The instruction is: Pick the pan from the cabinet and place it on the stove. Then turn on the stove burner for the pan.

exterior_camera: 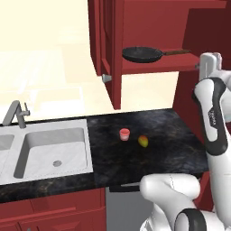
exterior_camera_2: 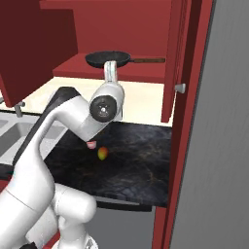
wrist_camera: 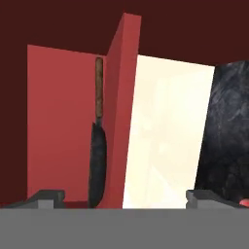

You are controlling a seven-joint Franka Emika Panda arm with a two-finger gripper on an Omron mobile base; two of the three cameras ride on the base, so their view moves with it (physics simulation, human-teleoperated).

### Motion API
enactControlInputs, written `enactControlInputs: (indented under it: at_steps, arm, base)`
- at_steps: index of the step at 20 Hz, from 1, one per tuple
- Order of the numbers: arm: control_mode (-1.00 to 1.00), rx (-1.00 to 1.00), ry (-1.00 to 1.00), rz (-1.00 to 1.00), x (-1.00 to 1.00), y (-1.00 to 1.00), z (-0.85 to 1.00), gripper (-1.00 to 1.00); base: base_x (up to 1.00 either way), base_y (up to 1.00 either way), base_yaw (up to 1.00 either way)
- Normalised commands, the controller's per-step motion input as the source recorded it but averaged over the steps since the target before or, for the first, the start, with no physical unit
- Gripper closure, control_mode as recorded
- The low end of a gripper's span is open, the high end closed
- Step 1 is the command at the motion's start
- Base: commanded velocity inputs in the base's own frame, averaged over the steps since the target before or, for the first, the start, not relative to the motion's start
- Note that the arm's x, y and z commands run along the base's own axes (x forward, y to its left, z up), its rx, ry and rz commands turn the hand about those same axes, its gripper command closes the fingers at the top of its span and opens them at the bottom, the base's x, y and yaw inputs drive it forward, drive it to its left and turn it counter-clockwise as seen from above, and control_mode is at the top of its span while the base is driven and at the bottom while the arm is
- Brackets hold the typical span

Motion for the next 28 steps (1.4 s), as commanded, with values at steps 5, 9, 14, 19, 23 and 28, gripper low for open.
enactControlInputs:
  at_steps: [5, 9, 14, 19, 23, 28]
  arm:
    - [-1.0, 0.0, 0.3, -0.15, 0.42, -0.2, 0.14, -1.0]
    - [-1.0, 0.0, 0.23, -0.12, 0.59, -0.05, 0.0, -1.0]
    - [-1.0, 0.0, 0.18, -0.07, 0.57, -0.07, 0.0, -1.0]
    - [-1.0, 0.0, 0.05, 0.0, 0.24, -0.09, 0.11, -1.0]
    - [-1.0, -0.03, 0.0, 0.0, 0.03, -0.1, 0.2, -1.0]
    - [-1.0, -0.05, 0.0, 0.0, 0.06, -0.06, 0.04, -1.0]
  base:
    - [0.0, 0.0, 0.0]
    - [0.0, 0.0, 0.0]
    - [0.0, 0.0, 0.0]
    - [0.0, 0.0, 0.0]
    - [0.0, 0.0, 0.0]
    - [0.0, 0.0, 0.0]
